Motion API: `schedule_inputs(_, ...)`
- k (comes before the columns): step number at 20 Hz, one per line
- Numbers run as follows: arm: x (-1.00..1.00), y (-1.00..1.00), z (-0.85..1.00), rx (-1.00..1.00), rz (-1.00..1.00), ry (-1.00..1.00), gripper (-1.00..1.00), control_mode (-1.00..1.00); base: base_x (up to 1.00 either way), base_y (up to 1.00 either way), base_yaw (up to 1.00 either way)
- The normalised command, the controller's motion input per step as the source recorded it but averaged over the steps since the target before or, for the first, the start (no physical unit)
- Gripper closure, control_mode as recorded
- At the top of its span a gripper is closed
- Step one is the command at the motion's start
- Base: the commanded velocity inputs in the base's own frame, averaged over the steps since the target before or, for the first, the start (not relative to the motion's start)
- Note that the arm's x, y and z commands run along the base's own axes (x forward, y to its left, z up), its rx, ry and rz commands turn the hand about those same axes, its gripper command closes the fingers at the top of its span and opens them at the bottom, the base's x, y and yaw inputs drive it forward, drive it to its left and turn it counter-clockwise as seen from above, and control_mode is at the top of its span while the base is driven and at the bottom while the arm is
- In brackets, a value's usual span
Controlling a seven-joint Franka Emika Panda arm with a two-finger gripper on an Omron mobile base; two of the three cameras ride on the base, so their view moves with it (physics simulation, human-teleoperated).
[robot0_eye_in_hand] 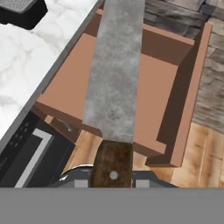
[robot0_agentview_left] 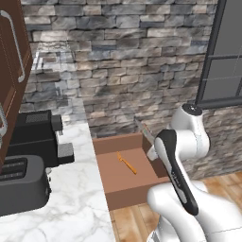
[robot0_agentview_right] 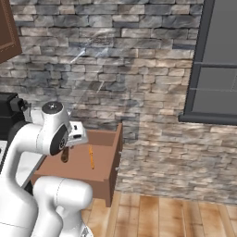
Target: Pick up the metallic utensils from the counter and place them in the open drawer. Make sure not to pick up any wooden utensils.
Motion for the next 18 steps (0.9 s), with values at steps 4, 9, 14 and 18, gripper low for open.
schedule_inputs(4, 0.03, 0.00, -0.30, 0.00, 0.00, 0.07, 1.00, -1.00, 0.00, 0.00, 0.00)
schedule_inputs(9, 0.02, -0.02, -0.26, 0.00, 0.00, 0.08, 1.00, -1.00, 0.00, 0.00, 0.00)
schedule_inputs(14, 0.18, 0.00, -0.20, 0.00, 0.00, 0.03, 1.00, -1.00, 0.00, 0.00, 0.00)
schedule_inputs(18, 0.29, 0.00, -0.12, 0.00, 0.00, 0.04, 1.00, -1.00, 0.00, 0.00, 0.00)
